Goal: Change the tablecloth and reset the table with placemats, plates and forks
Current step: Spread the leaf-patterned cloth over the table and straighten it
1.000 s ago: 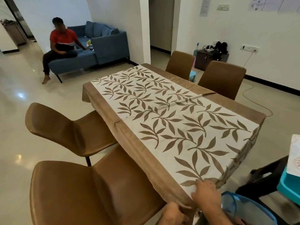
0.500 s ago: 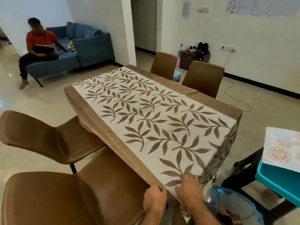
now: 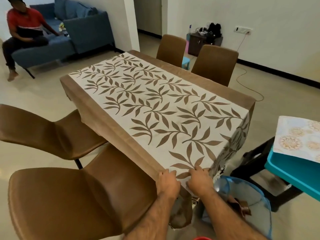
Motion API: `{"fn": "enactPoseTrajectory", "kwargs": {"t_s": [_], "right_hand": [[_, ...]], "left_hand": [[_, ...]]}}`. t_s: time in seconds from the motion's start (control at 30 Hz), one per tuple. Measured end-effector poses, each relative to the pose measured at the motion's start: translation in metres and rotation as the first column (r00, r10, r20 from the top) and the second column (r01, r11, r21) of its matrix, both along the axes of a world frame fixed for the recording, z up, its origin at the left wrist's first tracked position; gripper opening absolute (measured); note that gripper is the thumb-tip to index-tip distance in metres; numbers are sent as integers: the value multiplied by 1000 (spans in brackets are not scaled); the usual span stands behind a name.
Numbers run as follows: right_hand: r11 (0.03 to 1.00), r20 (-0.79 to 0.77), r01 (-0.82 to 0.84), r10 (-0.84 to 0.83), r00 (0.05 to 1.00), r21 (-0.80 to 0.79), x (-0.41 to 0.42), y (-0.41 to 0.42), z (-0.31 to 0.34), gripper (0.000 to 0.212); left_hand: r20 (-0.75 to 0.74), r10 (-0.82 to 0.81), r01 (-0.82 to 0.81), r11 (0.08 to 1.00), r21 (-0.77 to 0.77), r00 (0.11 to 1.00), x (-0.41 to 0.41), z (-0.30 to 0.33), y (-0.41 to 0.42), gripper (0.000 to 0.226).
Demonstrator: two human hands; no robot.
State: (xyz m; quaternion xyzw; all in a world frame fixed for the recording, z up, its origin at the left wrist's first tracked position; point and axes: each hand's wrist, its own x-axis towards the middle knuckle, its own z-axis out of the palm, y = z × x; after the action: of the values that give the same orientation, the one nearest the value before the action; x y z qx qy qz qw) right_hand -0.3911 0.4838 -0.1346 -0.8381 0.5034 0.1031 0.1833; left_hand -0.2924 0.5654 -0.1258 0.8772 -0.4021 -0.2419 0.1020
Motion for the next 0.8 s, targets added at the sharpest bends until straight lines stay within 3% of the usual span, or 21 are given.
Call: {"fn": "enactPoseTrajectory", "kwargs": {"t_s": [0.2,0.47,0.7,0.8], "right_hand": [[1000,-1,13,-13,1000,27,3,-13,-1,50],[998,-14,-6,5,1000,-60,19,5,-10,56],[999,-90,-20,16,996,-50,23,12,-4,57],[998,-83,-21,17,996,-51,25,7,2,49]], "left_hand": [[-26,90,-88,995,48,996,18,-2,1,70],[-40,175,-171,981,89,984,38,-13,9,81],[-48,159,-150,976,158,986,43,-14,19,76],[30,117,-119,989,84,993,45,-12,16,76]]}}
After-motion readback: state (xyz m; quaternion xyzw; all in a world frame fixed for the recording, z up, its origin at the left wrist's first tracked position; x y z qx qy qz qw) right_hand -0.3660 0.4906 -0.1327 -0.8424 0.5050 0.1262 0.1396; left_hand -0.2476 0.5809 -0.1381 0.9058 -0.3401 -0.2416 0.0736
